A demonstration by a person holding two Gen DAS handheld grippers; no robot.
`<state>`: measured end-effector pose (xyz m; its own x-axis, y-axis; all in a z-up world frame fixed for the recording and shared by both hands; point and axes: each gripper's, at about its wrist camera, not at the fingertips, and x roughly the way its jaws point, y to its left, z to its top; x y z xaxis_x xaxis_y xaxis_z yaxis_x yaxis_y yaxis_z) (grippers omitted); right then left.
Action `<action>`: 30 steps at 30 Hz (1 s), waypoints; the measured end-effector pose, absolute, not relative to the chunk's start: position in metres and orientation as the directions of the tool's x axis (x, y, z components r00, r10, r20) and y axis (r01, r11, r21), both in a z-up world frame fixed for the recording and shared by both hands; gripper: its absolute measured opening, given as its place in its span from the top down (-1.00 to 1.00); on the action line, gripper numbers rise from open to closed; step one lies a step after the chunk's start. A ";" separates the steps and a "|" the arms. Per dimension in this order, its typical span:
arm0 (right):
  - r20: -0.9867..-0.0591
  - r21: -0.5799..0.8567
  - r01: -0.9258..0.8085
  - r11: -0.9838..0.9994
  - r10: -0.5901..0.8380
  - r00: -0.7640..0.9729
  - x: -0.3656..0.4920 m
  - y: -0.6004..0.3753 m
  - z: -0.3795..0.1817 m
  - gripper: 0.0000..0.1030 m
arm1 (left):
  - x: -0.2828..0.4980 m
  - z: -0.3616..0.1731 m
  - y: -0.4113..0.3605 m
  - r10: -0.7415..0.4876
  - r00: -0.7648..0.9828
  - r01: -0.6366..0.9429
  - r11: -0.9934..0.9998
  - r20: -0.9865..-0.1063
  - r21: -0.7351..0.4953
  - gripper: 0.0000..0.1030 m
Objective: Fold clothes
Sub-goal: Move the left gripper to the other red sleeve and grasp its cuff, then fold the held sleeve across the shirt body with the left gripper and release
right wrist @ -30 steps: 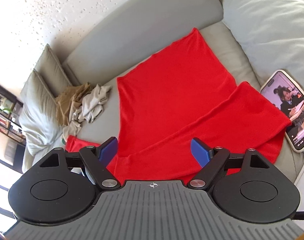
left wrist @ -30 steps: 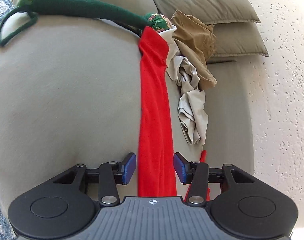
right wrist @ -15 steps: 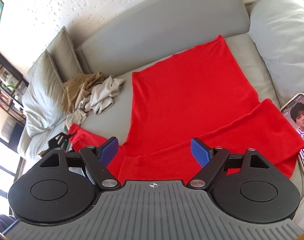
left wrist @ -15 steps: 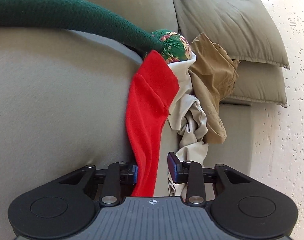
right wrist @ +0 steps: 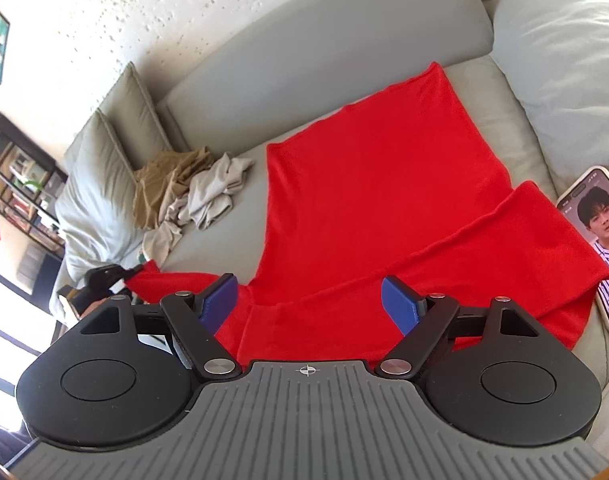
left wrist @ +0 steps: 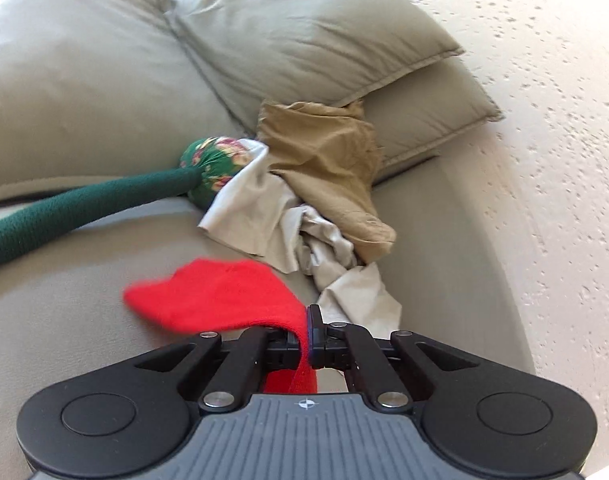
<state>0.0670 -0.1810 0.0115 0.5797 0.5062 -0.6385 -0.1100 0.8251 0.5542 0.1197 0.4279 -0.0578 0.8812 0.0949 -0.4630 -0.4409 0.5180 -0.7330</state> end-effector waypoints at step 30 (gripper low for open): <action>-0.643 0.637 0.190 0.747 0.379 0.665 -0.009 -0.372 -0.046 -0.60 | 0.021 -0.111 -0.125 -0.037 0.770 0.452 0.735 -0.636 0.505 -0.07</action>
